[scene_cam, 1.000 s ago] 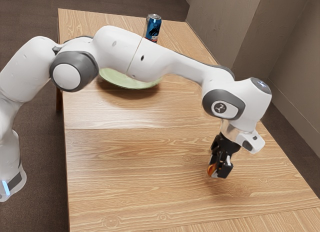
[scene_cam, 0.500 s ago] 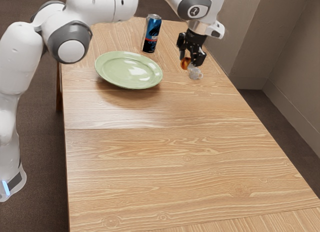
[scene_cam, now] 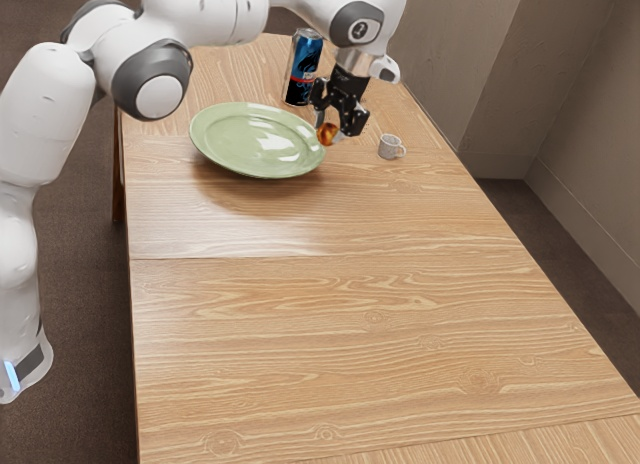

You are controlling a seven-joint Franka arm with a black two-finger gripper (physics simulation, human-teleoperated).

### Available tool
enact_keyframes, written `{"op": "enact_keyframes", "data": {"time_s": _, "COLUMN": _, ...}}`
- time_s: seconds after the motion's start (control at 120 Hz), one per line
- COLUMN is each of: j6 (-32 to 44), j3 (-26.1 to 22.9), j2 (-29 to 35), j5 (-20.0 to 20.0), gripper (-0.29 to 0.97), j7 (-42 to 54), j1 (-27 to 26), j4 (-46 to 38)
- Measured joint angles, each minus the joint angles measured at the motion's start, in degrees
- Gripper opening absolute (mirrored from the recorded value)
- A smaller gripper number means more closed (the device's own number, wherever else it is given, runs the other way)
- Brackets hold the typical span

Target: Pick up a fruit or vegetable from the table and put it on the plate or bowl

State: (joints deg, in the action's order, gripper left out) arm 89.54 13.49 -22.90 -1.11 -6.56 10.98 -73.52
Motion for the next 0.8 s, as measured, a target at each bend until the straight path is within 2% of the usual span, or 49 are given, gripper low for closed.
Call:
{"op": "enact_keyframes", "data": {"time_s": 0.267, "j6": -1.8, "j3": 1.3, "j2": 1.8, "j5": -1.1, "gripper": 0.34, "j7": 0.4, "j1": 0.0, "j4": -0.1}}
{"op": "enact_keyframes", "data": {"time_s": 0.383, "j6": -3.5, "j3": 7.1, "j2": 6.0, "j5": -1.3, "gripper": 0.34, "j7": 0.5, "j1": -3.3, "j4": -4.8}}
{"op": "enact_keyframes", "data": {"time_s": 0.575, "j6": -3.8, "j3": 10.4, "j2": 8.5, "j5": -1.5, "gripper": 0.37, "j7": 0.6, "j1": -5.2, "j4": -10.0}}
{"op": "enact_keyframes", "data": {"time_s": 0.642, "j6": -3.7, "j3": 11.0, "j2": 9.0, "j5": -1.4, "gripper": 0.47, "j7": 0.7, "j1": -5.9, "j4": -9.9}}
{"op": "enact_keyframes", "data": {"time_s": 0.708, "j6": -3.9, "j3": 10.0, "j2": 10.5, "j5": -1.4, "gripper": 0.54, "j7": 0.7, "j1": -7.7, "j4": -7.9}}
{"op": "enact_keyframes", "data": {"time_s": 0.8, "j6": -4.3, "j3": 2.1, "j2": 11.3, "j5": -1.5, "gripper": 0.6, "j7": 0.8, "j1": -10.4, "j4": -4.1}}
